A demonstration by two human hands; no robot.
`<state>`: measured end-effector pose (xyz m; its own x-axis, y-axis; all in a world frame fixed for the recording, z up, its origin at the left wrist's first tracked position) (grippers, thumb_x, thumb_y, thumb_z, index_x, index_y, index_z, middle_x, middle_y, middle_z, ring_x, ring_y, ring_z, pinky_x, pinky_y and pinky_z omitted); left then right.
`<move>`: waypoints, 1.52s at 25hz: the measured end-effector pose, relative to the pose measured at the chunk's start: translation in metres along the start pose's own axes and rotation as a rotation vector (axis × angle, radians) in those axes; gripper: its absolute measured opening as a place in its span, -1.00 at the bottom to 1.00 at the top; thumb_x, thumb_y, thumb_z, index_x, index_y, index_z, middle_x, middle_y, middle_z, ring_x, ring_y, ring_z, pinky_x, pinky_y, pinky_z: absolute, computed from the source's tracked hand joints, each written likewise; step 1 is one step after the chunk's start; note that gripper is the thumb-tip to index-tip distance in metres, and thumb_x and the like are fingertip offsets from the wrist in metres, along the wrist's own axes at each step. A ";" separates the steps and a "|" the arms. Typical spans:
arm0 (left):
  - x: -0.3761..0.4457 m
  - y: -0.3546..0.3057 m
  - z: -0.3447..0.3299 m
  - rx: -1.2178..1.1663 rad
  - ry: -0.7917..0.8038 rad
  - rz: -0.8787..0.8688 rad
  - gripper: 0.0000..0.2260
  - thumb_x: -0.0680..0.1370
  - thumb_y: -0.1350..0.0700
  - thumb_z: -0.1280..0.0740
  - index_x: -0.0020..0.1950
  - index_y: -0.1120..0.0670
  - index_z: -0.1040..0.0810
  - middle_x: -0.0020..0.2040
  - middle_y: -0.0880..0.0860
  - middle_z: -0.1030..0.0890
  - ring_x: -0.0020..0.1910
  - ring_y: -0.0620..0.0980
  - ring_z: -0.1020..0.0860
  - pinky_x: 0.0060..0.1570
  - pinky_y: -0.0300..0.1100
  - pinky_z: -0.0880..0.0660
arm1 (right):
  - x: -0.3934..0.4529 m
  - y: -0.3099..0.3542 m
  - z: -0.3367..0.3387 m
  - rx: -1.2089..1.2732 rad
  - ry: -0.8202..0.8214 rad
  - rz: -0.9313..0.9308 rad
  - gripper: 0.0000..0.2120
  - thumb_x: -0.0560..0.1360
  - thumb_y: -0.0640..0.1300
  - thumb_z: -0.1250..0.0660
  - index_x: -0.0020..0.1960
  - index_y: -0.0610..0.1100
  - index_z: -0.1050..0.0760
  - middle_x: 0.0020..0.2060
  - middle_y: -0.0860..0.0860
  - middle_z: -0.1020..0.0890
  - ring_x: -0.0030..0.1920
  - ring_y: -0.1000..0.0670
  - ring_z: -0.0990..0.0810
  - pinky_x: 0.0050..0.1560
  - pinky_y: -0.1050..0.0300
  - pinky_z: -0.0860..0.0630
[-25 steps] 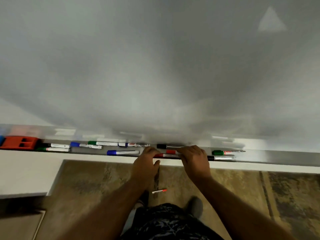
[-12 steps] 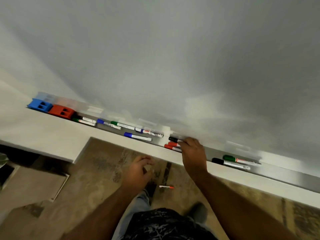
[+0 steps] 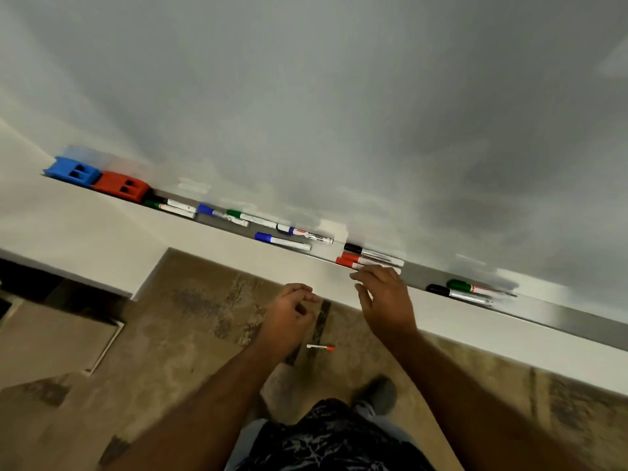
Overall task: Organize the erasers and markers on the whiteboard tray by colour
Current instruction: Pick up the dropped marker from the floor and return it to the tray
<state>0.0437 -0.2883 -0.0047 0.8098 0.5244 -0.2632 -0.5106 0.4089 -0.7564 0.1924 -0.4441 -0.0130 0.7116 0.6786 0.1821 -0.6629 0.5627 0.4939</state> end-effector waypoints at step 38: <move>0.094 0.590 -0.286 -0.287 0.054 0.514 -0.68 0.57 0.08 -0.45 0.32 0.01 -0.59 0.33 0.03 -0.56 0.23 -0.01 -0.53 0.11 -0.10 -0.53 | -0.165 -0.192 -0.703 -0.605 1.270 -0.073 -0.47 0.58 -0.14 -0.29 0.53 -0.12 -0.31 0.53 -0.13 -0.32 0.47 -0.24 -0.39 0.43 -0.25 -0.41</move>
<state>-0.0989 -0.2118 -0.6465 0.4963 0.5602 -0.6633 -0.7490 -0.1101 -0.6534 0.0384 -0.3322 -0.7354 0.2717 0.4142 -0.8687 -0.8611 0.5076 -0.0273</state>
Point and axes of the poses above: each hand's wrist, its own x-axis towards the middle knuckle, its own z-axis out of the back of the hand, y = z × x, the point moved 5 cm from there along x, towards the middle knuckle
